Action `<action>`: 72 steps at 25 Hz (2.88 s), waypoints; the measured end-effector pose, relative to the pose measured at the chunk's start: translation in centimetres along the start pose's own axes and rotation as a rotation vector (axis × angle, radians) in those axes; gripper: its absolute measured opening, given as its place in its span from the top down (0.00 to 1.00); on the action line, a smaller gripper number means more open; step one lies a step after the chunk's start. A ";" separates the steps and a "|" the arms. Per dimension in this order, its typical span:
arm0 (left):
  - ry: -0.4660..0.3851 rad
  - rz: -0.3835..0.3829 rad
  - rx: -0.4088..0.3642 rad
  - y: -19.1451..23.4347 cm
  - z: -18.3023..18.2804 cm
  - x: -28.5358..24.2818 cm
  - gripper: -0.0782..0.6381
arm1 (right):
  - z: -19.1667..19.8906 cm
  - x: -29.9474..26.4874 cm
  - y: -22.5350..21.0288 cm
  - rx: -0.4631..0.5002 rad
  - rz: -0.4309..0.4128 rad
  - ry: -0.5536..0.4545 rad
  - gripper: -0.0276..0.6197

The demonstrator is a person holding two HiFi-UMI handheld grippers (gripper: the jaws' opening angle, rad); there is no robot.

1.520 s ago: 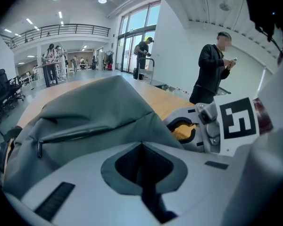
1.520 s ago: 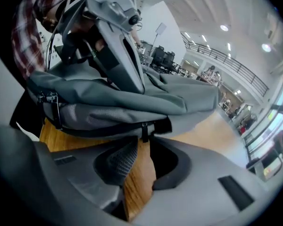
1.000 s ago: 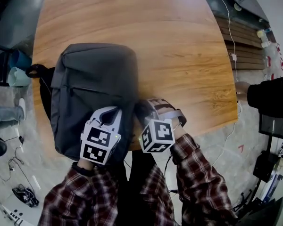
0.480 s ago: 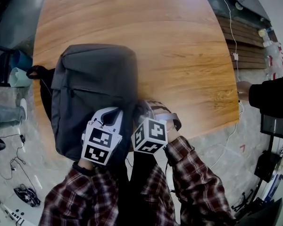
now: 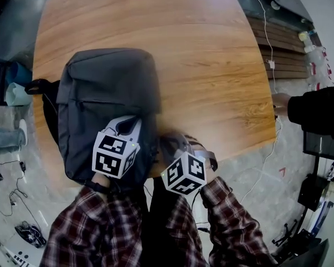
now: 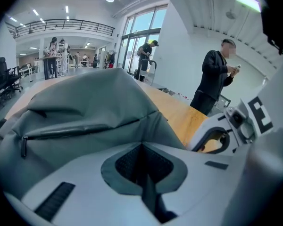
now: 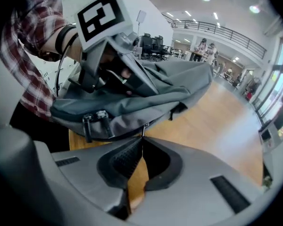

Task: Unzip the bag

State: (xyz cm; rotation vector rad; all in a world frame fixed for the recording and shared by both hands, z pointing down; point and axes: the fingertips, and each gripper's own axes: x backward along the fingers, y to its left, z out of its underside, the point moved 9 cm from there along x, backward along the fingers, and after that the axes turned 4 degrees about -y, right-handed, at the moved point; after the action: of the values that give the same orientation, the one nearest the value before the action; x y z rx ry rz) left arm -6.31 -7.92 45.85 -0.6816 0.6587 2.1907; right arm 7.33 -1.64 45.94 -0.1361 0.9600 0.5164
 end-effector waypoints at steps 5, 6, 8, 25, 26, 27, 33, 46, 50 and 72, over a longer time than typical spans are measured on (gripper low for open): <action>-0.029 -0.015 0.044 0.3 -1.9 -2.3 0.88 | 2.0 1.4 1.5 -0.164 0.009 -0.002 0.93; -0.034 -0.019 0.052 0.4 -2.5 -2.9 0.88 | 2.3 1.7 1.9 -0.192 0.008 -0.005 0.93; -0.049 -0.035 0.061 0.7 -3.7 -4.1 0.88 | 2.7 2.3 3.1 -0.233 0.004 -0.012 0.93; -0.008 0.139 -0.353 0.6 -8.0 -2.5 0.88 | 4.5 4.3 3.5 -0.282 0.097 -0.028 0.93; 0.043 0.198 -0.440 0.0 -7.6 -1.7 0.88 | 4.8 4.5 2.9 -0.276 0.113 -0.025 0.93; 0.106 0.251 -0.526 -0.4 -6.8 -1.0 0.88 | 5.0 4.6 2.3 -0.272 0.130 -0.022 0.93; 0.252 0.294 -0.629 -1.9 -1.7 1.2 0.88 | 5.3 4.4 -2.5 -0.187 0.221 0.001 0.93; 0.188 0.236 -0.208 -5.3 -2.9 -1.2 0.88 | 4.0 1.7 -10.7 -0.042 0.266 -0.023 0.93; 0.167 0.333 -0.653 -5.7 -4.7 -2.6 0.88 | 4.2 1.9 -10.8 -0.053 0.252 -0.026 0.93; 0.186 0.402 -0.735 -4.1 -5.6 -9.3 0.88 | 7.3 4.6 -2.7 -0.513 0.238 -0.080 0.93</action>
State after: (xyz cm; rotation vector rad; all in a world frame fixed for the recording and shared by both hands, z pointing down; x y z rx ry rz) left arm 3.77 -13.58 46.80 -1.2162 0.0438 2.7853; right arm 16.21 0.13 46.12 -0.4617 0.7522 0.9764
